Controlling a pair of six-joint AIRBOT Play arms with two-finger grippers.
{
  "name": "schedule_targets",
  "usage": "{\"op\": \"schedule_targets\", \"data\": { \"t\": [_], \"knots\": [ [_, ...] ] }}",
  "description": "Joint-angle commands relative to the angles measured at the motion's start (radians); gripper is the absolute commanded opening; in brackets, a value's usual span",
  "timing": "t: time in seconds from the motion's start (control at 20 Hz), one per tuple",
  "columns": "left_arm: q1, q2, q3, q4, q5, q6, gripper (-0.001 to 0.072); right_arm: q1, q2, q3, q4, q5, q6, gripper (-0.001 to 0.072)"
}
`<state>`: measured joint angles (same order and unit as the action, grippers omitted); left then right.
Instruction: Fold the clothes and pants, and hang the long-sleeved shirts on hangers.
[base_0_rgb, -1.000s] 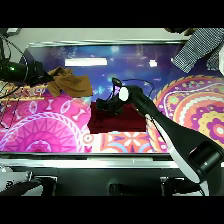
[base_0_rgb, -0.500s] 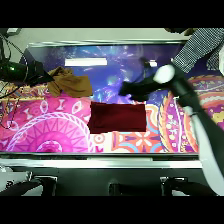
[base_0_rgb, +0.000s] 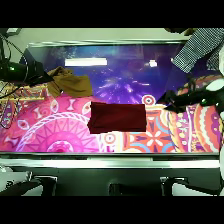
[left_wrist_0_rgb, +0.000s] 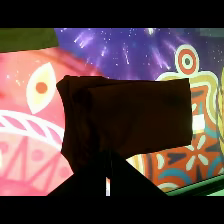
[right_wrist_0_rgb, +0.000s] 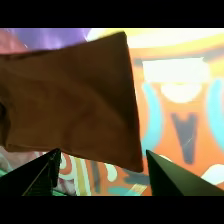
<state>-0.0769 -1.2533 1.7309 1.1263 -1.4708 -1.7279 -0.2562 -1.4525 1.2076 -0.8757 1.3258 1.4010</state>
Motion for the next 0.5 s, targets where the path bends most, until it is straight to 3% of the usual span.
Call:
{"op": "schedule_targets", "data": {
  "t": [0.0,0.2,0.45],
  "knots": [
    [0.000,-0.001,0.000,0.008,0.001,0.000,0.0020,-0.019,-0.068,-0.151,0.114,-0.076,-0.147,0.0612],
    [-0.002,-0.001,0.000,0.008,0.001,0.000,0.0020,0.037,-0.145,-0.190,0.191,-0.143,-0.228,0.0583],
    [-0.002,-0.001,0.000,0.008,0.001,-0.010,0.0020,0.125,-0.203,-0.190,0.188,-0.241,-0.216,0.0523]
  ]
}}
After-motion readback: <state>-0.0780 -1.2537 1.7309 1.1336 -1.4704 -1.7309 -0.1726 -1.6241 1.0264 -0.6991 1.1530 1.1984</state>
